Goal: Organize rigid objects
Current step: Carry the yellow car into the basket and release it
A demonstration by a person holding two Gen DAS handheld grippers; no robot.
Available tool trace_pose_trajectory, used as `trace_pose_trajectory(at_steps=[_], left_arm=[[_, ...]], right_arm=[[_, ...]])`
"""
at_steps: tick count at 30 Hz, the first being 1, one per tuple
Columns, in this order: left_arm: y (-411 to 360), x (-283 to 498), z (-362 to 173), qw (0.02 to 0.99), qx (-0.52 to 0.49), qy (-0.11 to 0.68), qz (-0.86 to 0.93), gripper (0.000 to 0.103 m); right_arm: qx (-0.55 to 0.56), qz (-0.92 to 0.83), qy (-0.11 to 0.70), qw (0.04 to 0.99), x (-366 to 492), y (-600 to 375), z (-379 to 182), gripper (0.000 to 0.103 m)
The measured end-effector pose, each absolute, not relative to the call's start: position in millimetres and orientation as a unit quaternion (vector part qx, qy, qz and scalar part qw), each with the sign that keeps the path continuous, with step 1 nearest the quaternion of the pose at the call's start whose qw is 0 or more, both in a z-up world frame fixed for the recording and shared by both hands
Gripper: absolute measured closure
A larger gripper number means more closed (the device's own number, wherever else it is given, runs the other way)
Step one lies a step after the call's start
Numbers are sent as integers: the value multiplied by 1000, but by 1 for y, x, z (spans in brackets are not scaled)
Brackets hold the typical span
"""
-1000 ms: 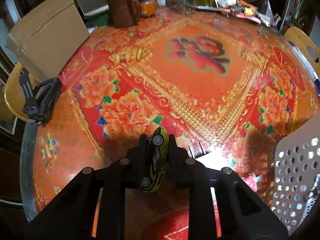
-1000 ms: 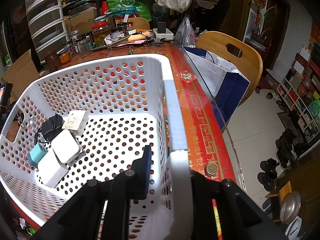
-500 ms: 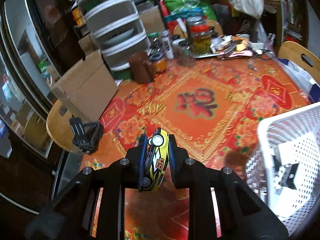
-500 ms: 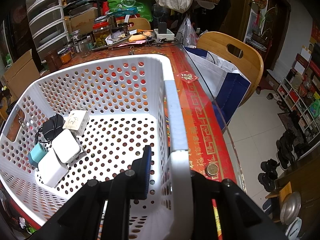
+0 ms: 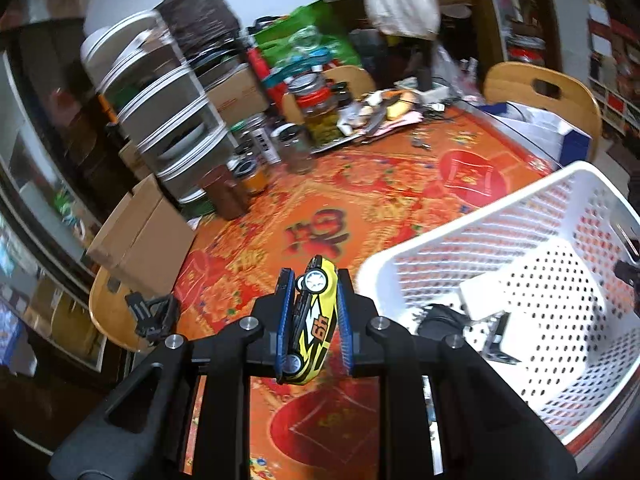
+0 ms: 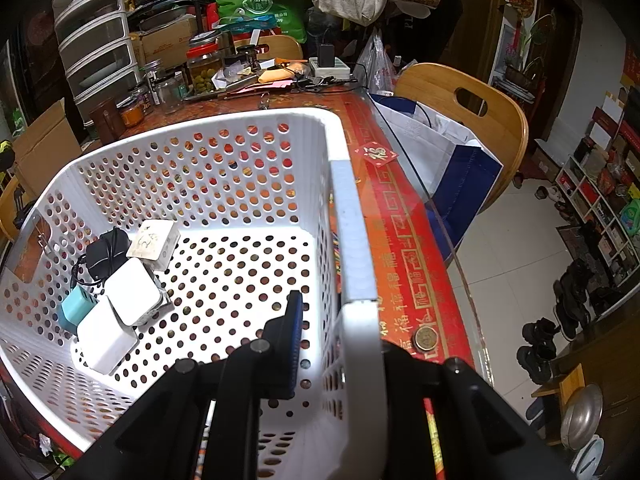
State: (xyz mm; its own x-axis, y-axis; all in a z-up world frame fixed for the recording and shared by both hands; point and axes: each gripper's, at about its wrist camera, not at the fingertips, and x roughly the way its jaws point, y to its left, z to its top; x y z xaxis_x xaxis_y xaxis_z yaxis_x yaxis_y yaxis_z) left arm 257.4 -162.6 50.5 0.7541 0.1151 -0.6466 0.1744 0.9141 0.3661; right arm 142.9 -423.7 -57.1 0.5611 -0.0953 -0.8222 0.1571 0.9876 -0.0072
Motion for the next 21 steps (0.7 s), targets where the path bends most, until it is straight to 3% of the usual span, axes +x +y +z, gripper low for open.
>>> trace_pose_trajectory(at_steps=[10, 21], left_arm=[[-252, 252, 4, 861, 287, 412, -80, 84], [-265, 275, -51, 795, 294, 515, -124, 84]], right_arm=[[34, -67, 462, 884, 142, -422, -58, 86], [35, -65, 462, 884, 142, -422, -57, 86]])
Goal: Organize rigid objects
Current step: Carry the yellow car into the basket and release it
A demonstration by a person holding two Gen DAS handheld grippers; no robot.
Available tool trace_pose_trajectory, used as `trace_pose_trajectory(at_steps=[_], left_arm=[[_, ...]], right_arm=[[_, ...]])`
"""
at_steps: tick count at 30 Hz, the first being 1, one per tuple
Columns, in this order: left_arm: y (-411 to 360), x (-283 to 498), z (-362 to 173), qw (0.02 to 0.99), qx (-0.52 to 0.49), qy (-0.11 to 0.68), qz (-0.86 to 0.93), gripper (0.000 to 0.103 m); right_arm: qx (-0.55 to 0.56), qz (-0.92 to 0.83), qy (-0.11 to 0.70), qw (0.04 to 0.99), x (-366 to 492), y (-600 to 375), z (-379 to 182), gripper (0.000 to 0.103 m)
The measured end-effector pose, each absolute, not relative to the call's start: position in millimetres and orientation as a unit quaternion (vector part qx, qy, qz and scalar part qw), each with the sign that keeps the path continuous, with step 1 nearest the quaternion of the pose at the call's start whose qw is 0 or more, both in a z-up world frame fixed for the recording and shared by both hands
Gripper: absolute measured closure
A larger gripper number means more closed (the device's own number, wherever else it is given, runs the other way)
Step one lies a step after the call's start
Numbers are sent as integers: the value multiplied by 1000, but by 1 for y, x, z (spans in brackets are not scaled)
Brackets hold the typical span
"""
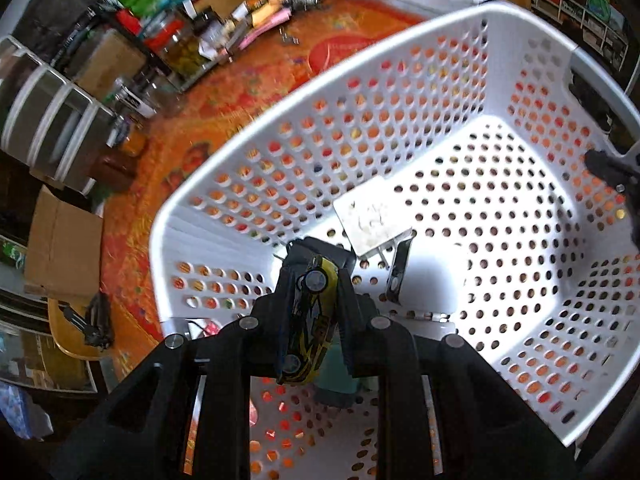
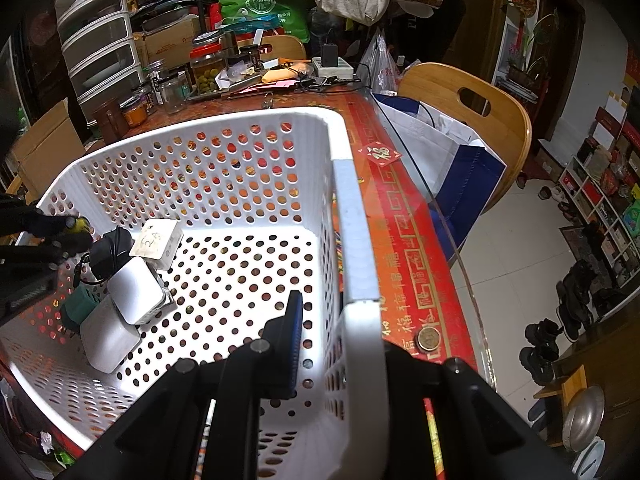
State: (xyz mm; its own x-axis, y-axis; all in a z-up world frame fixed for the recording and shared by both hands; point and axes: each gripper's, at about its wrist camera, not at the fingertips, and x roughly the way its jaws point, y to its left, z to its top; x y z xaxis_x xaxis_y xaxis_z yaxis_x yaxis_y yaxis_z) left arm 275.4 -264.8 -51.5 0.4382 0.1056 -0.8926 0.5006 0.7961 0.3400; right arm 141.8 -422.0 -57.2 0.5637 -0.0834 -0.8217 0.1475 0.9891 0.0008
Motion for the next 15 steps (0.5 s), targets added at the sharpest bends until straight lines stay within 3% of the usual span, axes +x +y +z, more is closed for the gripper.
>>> trace_pose_trajectory(at_steps=[9, 10, 11, 13, 15], left_arm=[[-262, 286, -75, 767, 295, 551, -147, 81], [-263, 286, -75, 765, 297, 551, -150, 69], [-263, 285, -73, 767, 298, 546, -155, 49], [-265, 281, -62, 785, 303, 518, -152, 24], [-256, 272, -42, 813, 303, 476, -140, 22]], right_arm=[[35, -66, 463, 883, 142, -422, -57, 86], [35, -66, 463, 883, 141, -422, -57, 86], [35, -66, 463, 883, 141, -422, -57, 86], [34, -66, 464, 883, 141, -422, -57, 86], [34, -66, 464, 883, 142, -423, -58, 86]])
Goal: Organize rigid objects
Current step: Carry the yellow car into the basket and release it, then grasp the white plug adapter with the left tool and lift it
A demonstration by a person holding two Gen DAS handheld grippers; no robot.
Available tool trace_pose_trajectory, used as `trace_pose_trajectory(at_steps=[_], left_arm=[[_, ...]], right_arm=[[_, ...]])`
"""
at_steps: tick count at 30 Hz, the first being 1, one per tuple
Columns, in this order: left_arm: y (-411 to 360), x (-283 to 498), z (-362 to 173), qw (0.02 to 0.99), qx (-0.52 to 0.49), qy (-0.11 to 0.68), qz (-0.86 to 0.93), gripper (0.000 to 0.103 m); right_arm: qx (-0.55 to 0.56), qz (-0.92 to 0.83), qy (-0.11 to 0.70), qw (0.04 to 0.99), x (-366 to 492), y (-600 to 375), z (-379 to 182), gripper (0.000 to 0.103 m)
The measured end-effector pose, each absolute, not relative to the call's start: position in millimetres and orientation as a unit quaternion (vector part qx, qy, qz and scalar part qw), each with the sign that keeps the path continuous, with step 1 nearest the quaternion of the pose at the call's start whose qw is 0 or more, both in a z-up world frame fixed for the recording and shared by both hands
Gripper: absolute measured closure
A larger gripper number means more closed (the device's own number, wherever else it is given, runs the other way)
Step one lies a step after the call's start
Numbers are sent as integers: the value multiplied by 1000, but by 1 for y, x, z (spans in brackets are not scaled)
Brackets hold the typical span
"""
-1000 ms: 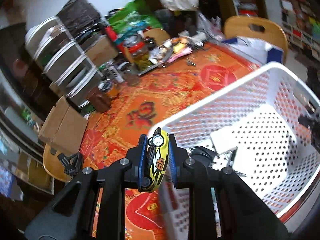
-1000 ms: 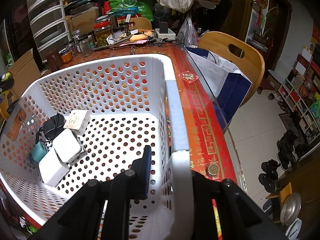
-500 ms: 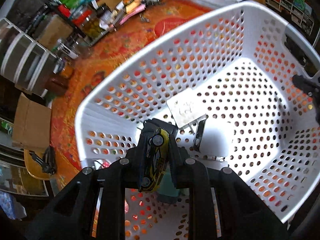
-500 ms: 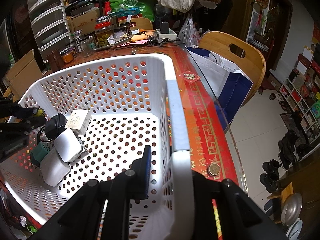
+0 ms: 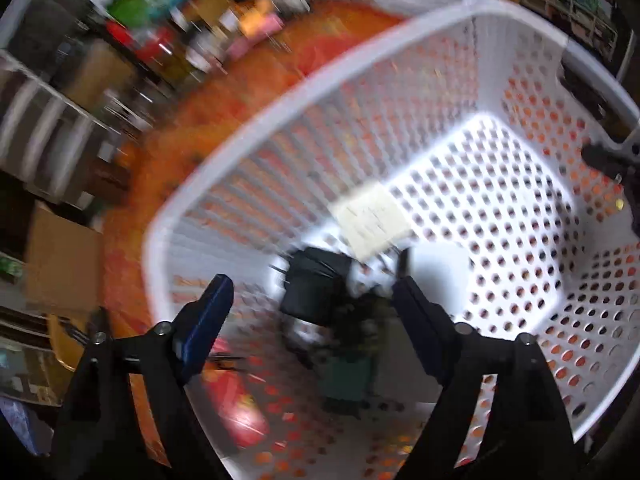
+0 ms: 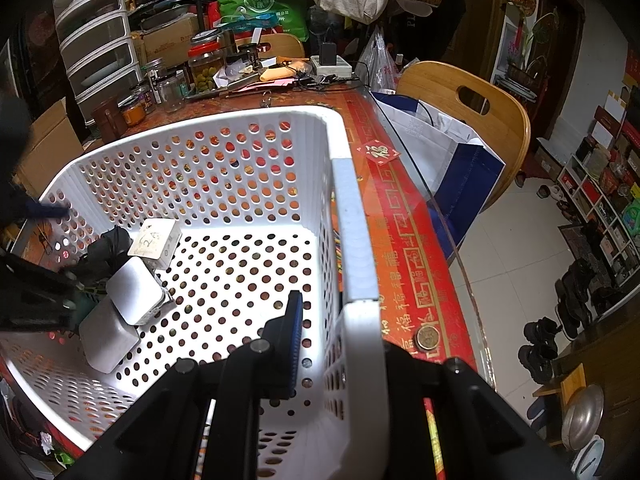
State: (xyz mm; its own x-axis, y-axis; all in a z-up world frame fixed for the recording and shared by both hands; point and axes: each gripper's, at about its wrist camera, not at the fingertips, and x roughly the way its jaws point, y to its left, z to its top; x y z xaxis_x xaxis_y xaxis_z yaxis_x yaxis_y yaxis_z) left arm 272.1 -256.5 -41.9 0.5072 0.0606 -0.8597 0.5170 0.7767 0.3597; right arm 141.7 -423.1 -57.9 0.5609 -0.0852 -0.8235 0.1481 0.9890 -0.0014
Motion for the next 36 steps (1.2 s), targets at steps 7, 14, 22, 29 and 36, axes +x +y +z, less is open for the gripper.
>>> trace_pose_trajectory(at_steps=[7, 14, 22, 29, 36], left_arm=[[-127, 245, 39, 901, 158, 387, -113, 0], [-9, 289, -26, 878, 61, 474, -25, 0], [4, 341, -107, 847, -5, 532, -16, 1], [-15, 363, -136, 837, -15, 547, -11, 14], [-22, 355, -135, 842, -14, 540, -5, 40]], right_arm=[[28, -70, 468, 881, 140, -424, -60, 86], [28, -71, 468, 881, 143, -423, -57, 86], [27, -73, 469, 879, 143, -424, -57, 86], [27, -73, 469, 880, 143, -424, -57, 86], [27, -73, 469, 880, 143, -424, -56, 86]])
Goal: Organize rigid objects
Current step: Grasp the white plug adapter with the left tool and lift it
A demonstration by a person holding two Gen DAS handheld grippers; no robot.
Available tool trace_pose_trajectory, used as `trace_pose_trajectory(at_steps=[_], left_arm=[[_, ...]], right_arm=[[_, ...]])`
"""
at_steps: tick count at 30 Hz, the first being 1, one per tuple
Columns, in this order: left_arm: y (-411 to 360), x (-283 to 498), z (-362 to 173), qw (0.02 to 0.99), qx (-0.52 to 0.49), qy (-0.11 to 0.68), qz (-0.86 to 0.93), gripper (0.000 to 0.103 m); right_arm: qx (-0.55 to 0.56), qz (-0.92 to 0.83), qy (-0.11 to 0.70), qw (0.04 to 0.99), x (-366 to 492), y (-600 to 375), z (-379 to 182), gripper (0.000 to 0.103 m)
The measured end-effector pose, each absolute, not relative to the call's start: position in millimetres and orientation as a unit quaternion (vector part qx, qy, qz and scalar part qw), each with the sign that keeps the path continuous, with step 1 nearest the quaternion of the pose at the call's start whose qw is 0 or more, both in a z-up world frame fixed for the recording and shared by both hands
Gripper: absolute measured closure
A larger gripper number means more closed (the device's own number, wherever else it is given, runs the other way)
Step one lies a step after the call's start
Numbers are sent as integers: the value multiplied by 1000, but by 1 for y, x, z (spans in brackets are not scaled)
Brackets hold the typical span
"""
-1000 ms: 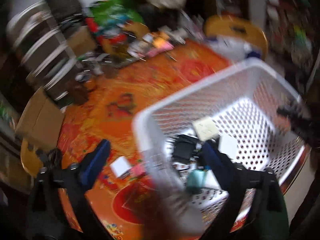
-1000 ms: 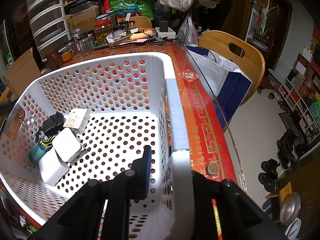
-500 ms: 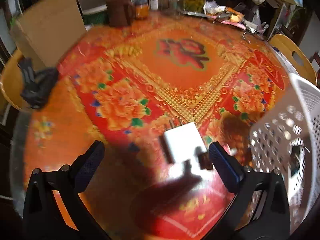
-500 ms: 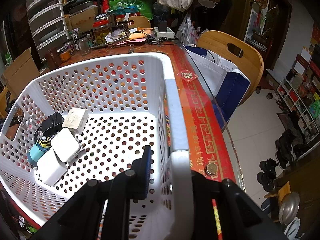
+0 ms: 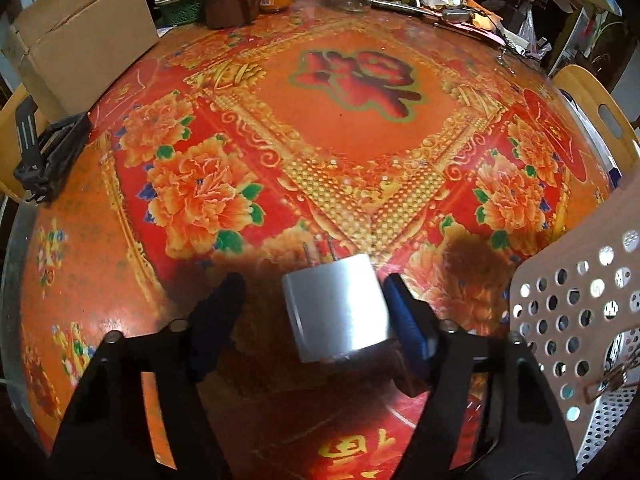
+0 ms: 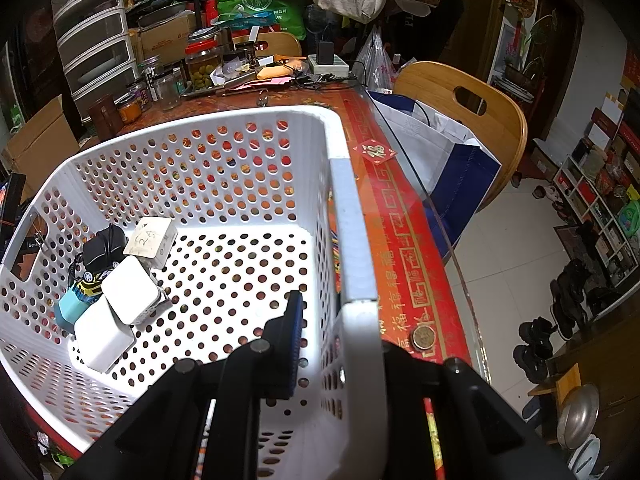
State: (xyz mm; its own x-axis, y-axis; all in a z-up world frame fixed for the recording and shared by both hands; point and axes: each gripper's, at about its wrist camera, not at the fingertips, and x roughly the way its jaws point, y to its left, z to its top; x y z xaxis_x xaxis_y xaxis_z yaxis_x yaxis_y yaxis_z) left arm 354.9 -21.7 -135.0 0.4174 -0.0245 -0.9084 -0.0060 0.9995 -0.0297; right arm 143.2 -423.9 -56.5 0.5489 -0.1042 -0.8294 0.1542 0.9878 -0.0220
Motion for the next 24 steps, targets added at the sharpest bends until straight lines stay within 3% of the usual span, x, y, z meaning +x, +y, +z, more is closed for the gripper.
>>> trace_pose_trajectory(at_steps=[2, 7, 14, 24], left_arm=[[-28, 351, -132, 845, -9, 535, -11, 58], [-33, 335, -116, 869, 8, 494, -3, 60], [-15, 310, -44, 919, 69, 368, 121, 60], [-9, 296, -9, 930, 65, 341, 120, 60]], right_arm=[[27, -73, 469, 880, 143, -424, -56, 86], [27, -72, 469, 880, 142, -425, -56, 86], [29, -71, 468, 881, 141, -426, -56, 86], [27, -71, 468, 880, 143, -426, -55, 86]])
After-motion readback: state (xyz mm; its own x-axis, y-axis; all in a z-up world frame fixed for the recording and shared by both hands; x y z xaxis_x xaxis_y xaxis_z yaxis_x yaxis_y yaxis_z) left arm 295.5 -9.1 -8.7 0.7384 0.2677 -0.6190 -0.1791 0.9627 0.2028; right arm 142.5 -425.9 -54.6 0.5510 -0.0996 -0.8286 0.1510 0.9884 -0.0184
